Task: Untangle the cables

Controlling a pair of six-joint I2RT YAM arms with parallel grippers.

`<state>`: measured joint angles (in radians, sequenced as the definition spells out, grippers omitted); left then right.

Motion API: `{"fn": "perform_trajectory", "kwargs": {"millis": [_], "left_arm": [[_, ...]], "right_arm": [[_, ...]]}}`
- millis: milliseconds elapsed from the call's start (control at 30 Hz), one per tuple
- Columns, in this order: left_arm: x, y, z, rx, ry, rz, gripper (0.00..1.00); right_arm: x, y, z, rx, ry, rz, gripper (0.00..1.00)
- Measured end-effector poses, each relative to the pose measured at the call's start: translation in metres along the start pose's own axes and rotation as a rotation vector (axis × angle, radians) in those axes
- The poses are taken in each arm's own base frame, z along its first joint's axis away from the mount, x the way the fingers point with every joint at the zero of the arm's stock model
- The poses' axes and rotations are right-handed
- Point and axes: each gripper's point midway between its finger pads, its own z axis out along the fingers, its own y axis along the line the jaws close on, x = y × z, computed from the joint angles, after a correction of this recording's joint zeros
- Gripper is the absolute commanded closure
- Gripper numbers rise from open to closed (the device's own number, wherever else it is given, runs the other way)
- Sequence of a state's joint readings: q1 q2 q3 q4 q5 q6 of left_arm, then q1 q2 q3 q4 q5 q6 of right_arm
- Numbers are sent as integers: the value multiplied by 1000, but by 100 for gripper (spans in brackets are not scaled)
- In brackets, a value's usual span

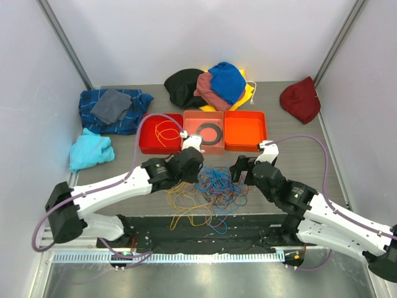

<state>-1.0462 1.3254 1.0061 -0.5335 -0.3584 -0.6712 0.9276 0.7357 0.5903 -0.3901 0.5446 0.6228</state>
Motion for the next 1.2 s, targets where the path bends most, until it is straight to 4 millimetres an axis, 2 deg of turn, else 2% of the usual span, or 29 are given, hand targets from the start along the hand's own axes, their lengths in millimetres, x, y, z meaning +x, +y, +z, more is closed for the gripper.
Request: {"fn": "perform_trajectory", "kwargs": {"millis": [300,367,467,600,933,1067,1200], "left_arm": [[-85,11,-84,7,-256,-54,100],[-100,12,-104,25,-304,-70,100],[-114,11,-121,48,-345,-90,100],[-113,11,-121,45,-337,-86,100],[-105,9,-115,43,-299,-72,100],[-102,8,-112,47,-286,-66,100],[-98,7,-109,51,-270,-60,100]], "right_arm": [[0,7,-2,-35,13,5,2],[1,18,-3,-92,24,9,3],[-4,41,-6,-201,23,26,3],[-10,69,-7,-323,18,34,4],[-17,118,-7,-525,13,34,4],[-16,132,-4,-573,20,34,4],[-10,138,5,-576,39,27,5]]}}
